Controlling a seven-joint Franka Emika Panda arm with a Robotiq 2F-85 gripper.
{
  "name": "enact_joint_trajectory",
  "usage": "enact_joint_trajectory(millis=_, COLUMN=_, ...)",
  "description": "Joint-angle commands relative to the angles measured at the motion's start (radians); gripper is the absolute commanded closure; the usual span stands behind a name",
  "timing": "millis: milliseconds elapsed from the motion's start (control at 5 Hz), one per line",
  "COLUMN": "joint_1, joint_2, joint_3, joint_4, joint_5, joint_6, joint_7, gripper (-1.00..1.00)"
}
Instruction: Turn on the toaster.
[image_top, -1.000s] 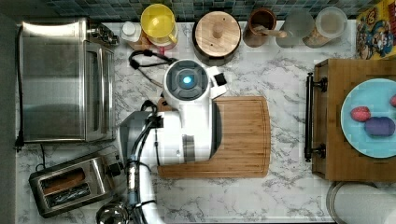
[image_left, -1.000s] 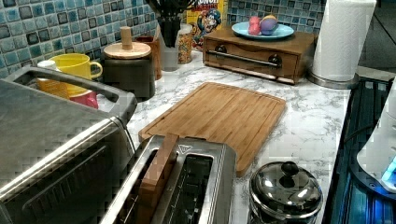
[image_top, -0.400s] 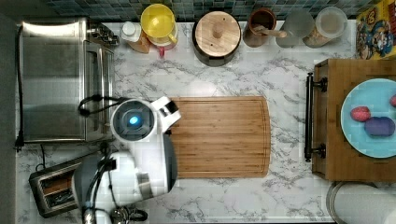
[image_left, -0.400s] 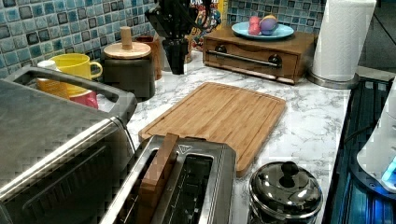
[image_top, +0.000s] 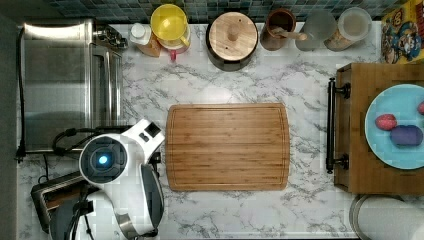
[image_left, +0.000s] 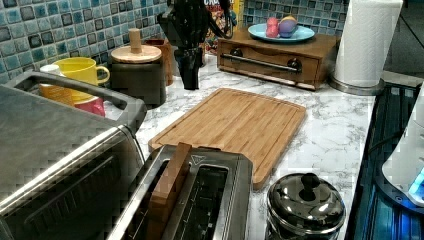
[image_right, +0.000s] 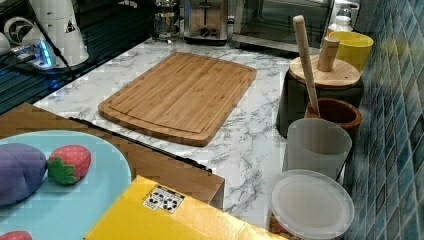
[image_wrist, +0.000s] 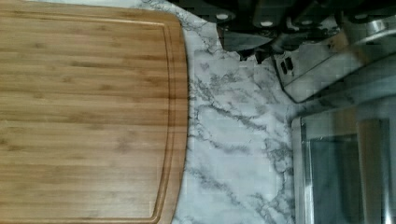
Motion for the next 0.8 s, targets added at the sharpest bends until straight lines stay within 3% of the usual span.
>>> enact_joint_trajectory(millis=200, joint_1=0.067, joint_2=-0.04, joint_3=0.02, joint_4=-0.142, joint_5=0.122, joint_6=0.032, joint_7=-0.24, gripper=1.0)
enact_joint_trajectory(millis=400, joint_1=0.093, joint_2=-0.123, joint_3=0.011, joint_4=-0.2, joint_5=0.239, joint_6=0.064, joint_7=-0.367, gripper=1.0)
enact_joint_trajectory(millis=800, joint_1=0.092, joint_2=-0.166, joint_3=0.026, joint_4=-0.233, joint_5=0.366, joint_6=0.078, joint_7=-0.474, gripper=1.0)
